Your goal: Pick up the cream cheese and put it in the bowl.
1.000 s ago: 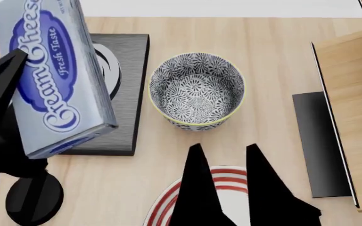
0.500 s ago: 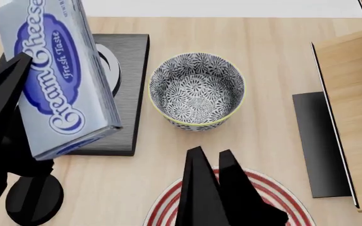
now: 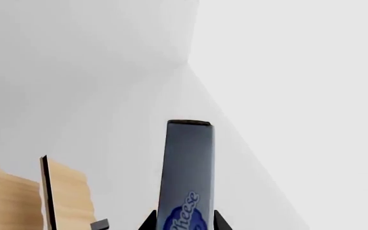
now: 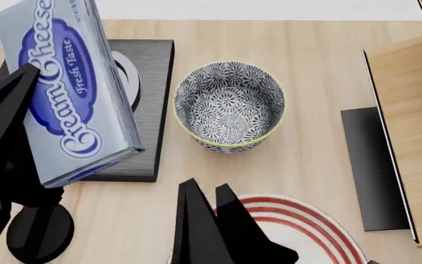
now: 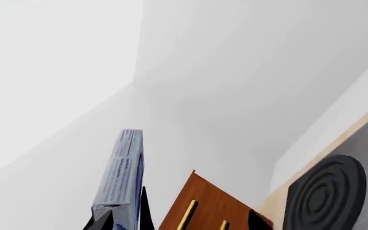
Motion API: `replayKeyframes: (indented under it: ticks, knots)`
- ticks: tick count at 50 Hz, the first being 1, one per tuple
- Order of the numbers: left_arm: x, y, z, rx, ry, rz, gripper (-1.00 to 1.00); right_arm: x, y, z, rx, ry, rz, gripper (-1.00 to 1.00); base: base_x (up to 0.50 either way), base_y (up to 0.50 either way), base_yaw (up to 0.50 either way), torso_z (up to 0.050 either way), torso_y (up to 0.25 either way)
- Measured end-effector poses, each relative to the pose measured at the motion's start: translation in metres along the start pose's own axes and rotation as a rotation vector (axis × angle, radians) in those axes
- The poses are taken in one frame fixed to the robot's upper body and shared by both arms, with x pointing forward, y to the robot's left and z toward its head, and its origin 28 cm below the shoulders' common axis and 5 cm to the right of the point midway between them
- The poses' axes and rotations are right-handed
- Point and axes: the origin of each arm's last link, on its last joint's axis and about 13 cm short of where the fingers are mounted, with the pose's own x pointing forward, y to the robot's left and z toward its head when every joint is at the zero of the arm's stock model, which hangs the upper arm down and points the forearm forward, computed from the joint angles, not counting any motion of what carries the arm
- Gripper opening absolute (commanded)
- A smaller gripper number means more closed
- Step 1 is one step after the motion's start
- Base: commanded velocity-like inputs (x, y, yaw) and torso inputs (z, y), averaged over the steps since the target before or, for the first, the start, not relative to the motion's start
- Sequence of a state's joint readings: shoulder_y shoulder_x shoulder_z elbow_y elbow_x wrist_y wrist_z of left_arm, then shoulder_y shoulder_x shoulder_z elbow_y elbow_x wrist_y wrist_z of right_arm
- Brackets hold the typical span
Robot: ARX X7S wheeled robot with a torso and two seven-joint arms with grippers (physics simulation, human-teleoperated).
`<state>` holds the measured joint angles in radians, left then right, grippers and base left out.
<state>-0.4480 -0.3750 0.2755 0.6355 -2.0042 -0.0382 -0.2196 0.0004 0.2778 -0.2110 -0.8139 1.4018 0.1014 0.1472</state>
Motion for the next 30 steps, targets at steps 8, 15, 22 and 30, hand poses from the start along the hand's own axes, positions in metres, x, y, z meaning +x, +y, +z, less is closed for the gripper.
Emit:
replayKeyframes:
  ticks: [8,15,22,30]
  knots:
    - [0.000,0.000,0.000,0.005,-0.002,-0.001,-1.00,0.000,0.002,-0.003,0.023,0.025,0.005,1.00,0.00,0.00,0.00,0.000,0.000]
    - [0.000,0.000,0.000,0.010,-0.003,-0.003,-1.00,-0.001,0.004,-0.005,0.040,0.041,0.014,1.00,0.00,0.00,0.00,0.000,0.000]
    - [0.000,0.000,0.000,0.014,-0.008,-0.002,-1.00,-0.002,0.008,-0.005,0.049,0.052,0.026,1.00,0.00,0.00,0.00,0.000,0.001]
    - [0.001,0.000,0.000,0.021,-0.012,0.002,-1.00,-0.004,0.012,-0.006,0.056,0.062,0.042,1.00,0.00,0.00,0.00,0.001,0.000]
